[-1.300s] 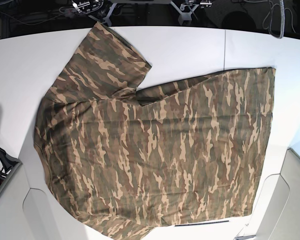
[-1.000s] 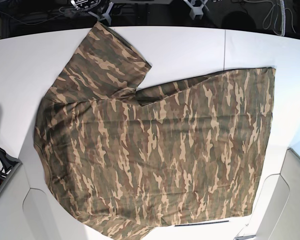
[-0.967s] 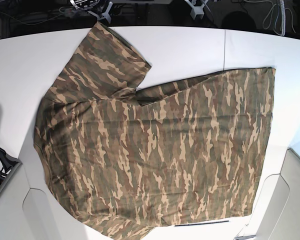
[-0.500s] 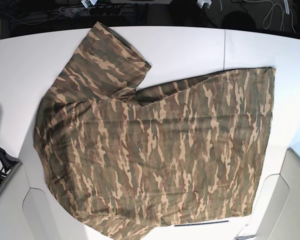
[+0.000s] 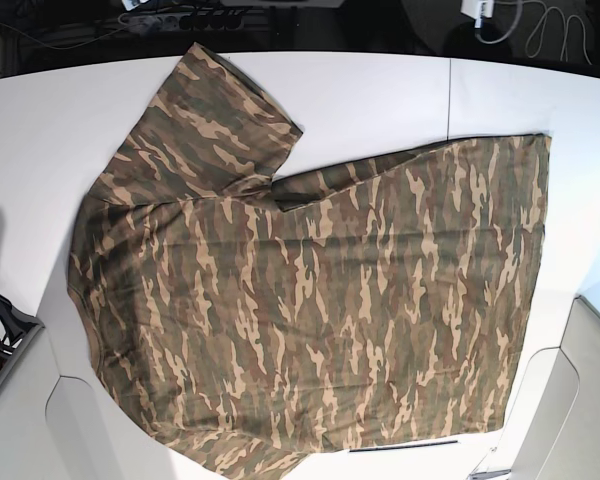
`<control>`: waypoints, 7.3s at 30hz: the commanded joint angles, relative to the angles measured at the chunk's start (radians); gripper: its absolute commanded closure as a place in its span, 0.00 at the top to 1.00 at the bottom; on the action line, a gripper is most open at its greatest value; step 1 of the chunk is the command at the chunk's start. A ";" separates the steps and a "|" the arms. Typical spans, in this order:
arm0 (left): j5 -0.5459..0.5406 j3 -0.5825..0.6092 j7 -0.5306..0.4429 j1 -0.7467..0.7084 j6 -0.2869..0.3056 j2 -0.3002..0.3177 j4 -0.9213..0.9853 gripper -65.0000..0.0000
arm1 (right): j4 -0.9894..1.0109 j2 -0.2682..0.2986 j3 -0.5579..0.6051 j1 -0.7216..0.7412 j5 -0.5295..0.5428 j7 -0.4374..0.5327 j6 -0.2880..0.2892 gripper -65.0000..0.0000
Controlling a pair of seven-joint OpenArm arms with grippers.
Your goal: Fold the T-shirt properly
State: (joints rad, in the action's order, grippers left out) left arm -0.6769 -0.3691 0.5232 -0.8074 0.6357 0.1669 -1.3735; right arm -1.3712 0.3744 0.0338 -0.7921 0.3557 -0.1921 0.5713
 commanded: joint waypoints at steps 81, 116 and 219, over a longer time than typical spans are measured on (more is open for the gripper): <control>-0.422 -0.134 0.406 0.452 0.062 0.409 0.162 0.17 | -0.257 -0.229 -0.280 0.254 0.422 -0.467 -0.091 0.16; -0.454 -0.157 0.382 0.459 0.062 0.527 -0.117 0.00 | -0.524 -0.220 -0.686 0.243 0.797 -0.795 0.035 0.00; 0.074 -0.129 -0.071 1.001 -0.183 0.306 0.424 0.64 | 0.314 -0.111 -0.647 0.978 0.290 -0.492 0.016 0.58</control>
State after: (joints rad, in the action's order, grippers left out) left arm -0.6056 -0.4946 0.4553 0.1780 0.4561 0.4561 -0.9360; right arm -1.0508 0.2520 -0.6140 0.1745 0.6350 -0.6884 0.5808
